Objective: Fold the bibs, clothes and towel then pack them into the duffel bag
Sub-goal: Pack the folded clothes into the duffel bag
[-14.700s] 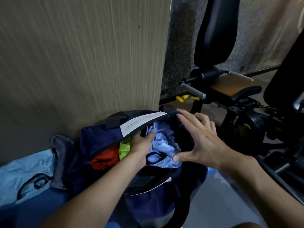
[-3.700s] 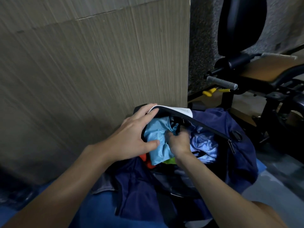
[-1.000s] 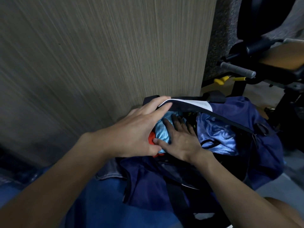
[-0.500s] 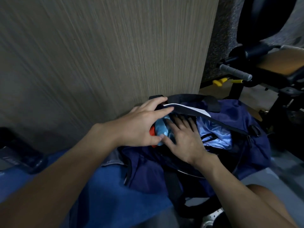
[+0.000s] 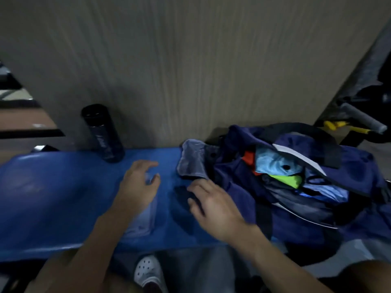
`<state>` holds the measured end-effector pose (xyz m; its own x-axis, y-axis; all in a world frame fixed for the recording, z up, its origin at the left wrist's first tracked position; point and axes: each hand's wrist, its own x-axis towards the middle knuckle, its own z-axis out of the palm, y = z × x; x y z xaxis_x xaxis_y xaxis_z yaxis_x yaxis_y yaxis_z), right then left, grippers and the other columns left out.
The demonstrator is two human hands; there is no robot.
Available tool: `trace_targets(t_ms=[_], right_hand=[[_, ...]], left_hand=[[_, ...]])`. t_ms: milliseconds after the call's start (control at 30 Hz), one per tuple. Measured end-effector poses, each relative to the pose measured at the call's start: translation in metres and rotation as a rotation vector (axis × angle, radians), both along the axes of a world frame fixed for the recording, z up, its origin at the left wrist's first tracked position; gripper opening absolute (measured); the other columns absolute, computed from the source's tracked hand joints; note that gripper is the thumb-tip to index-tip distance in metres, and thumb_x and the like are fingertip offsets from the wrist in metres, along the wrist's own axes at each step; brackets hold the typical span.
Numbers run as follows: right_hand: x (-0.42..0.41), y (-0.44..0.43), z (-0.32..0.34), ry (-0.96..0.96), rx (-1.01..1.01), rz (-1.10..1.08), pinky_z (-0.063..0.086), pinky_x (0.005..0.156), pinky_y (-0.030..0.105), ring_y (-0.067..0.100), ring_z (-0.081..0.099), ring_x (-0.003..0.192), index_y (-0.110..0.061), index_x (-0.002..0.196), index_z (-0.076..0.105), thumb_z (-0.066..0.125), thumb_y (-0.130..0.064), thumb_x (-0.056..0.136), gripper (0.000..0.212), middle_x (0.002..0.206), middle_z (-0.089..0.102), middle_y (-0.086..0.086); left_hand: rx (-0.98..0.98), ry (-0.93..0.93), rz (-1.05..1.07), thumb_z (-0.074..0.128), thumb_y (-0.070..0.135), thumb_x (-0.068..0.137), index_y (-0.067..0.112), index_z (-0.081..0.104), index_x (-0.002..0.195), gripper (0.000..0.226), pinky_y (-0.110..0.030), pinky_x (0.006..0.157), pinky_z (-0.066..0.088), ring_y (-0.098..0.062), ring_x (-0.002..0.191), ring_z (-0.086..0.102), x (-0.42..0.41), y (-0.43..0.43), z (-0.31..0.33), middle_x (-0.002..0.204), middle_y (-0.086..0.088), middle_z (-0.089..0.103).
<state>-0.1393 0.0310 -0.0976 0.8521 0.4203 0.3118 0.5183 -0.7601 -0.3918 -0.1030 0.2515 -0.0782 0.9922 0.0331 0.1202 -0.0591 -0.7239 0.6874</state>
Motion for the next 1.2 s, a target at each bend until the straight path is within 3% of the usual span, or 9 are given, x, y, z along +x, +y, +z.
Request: trace_targets(t_ms=[100,200,467,567,700,767,933,1067,1200], right_hand=[[0.009,0.04,-0.023,0.243,-0.131,0.045,0.019,0.12,0.033,0.019,0.016,0.148,-0.014,0.152,0.029,0.031,-0.045,0.103,0.058,0.161,0.02,0.003],[0.017,0.058,-0.052,0.302,-0.313,0.021,-0.004,0.122,0.035,0.014,-0.008,0.15,-0.022,0.157,0.006,-0.009,-0.064,0.083,0.085,0.165,-0.004,-0.004],[0.021,0.062,-0.09,0.128,-0.427,-0.092,0.005,0.115,0.043,0.023,0.018,0.149,-0.02,0.153,0.029,0.014,-0.053,0.099,0.065,0.162,0.021,0.004],[0.022,0.062,-0.088,0.134,-0.434,-0.089,0.005,0.116,0.043,0.023,0.015,0.15,-0.021,0.154,0.027,0.008,-0.055,0.099,0.068,0.162,0.018,0.004],[0.022,0.061,-0.083,0.186,-0.402,-0.048,0.0,0.122,0.043,0.02,0.003,0.151,-0.022,0.156,0.018,-0.022,-0.064,0.085,0.092,0.164,0.007,0.002],[0.026,0.063,-0.072,0.344,-0.219,-0.076,0.001,0.122,0.039,0.017,0.006,0.151,-0.023,0.154,0.024,-0.008,-0.067,0.088,0.085,0.163,0.014,-0.002],[0.007,0.057,0.001,0.848,0.98,-0.21,0.046,0.098,0.027,0.008,0.059,0.118,-0.031,0.143,0.038,0.051,-0.044,0.096,0.05,0.132,0.059,-0.007],[-0.016,0.024,0.032,0.783,1.225,-0.119,0.054,0.092,0.033,0.013,0.067,0.106,-0.032,0.142,0.035,0.069,-0.036,0.077,0.074,0.107,0.072,-0.004],[-0.027,-0.025,0.045,0.595,1.352,-0.168,0.056,0.091,0.042,0.021,0.067,0.106,-0.035,0.144,0.034,0.064,-0.011,0.09,0.066,0.108,0.07,0.004]], left_hand=[[-0.041,0.054,0.164,0.06,0.023,0.09,0.004,0.06,0.104,0.023,-0.052,0.075,0.048,-0.043,0.1,0.057,-0.017,0.029,-0.028,0.11,-0.025,0.055],[-0.092,0.026,0.265,0.066,0.017,0.091,0.007,0.052,0.132,0.045,-0.029,0.087,0.041,-0.031,0.118,0.052,-0.031,0.035,-0.039,0.134,-0.016,0.048],[-0.278,0.331,0.257,0.072,0.039,0.087,0.015,0.018,0.154,0.09,-0.028,0.079,0.04,-0.028,0.118,0.056,-0.026,0.029,-0.041,0.139,-0.011,0.053],[-0.359,0.361,0.261,0.079,0.039,0.081,0.013,0.027,0.151,0.091,-0.032,0.086,0.047,-0.026,0.119,0.056,-0.023,0.029,-0.043,0.137,-0.006,0.053],[-0.481,0.295,0.206,0.081,0.027,0.078,0.02,0.054,0.129,0.059,-0.033,0.083,0.054,-0.015,0.106,0.062,-0.029,0.023,-0.043,0.119,0.004,0.063],[-0.579,0.259,0.168,0.081,0.021,0.078,0.027,0.053,0.126,0.055,-0.026,0.081,0.053,-0.008,0.103,0.062,-0.035,0.018,-0.036,0.117,0.01,0.062],[-0.838,0.191,0.11,0.084,0.024,0.075,0.029,0.053,0.127,0.06,-0.038,0.086,0.058,-0.012,0.102,0.069,-0.04,-0.006,-0.007,0.118,0.005,0.068],[-0.822,0.113,0.09,0.071,0.03,0.09,0.025,0.052,0.124,0.04,-0.034,0.079,0.059,-0.007,0.091,0.071,-0.042,-0.055,0.026,0.111,0.007,0.069],[-0.654,0.054,-0.062,0.056,0.036,0.098,0.025,0.053,0.118,0.023,-0.029,0.081,0.055,-0.004,0.09,0.066,-0.042,-0.115,0.054,0.104,0.009,0.065]])
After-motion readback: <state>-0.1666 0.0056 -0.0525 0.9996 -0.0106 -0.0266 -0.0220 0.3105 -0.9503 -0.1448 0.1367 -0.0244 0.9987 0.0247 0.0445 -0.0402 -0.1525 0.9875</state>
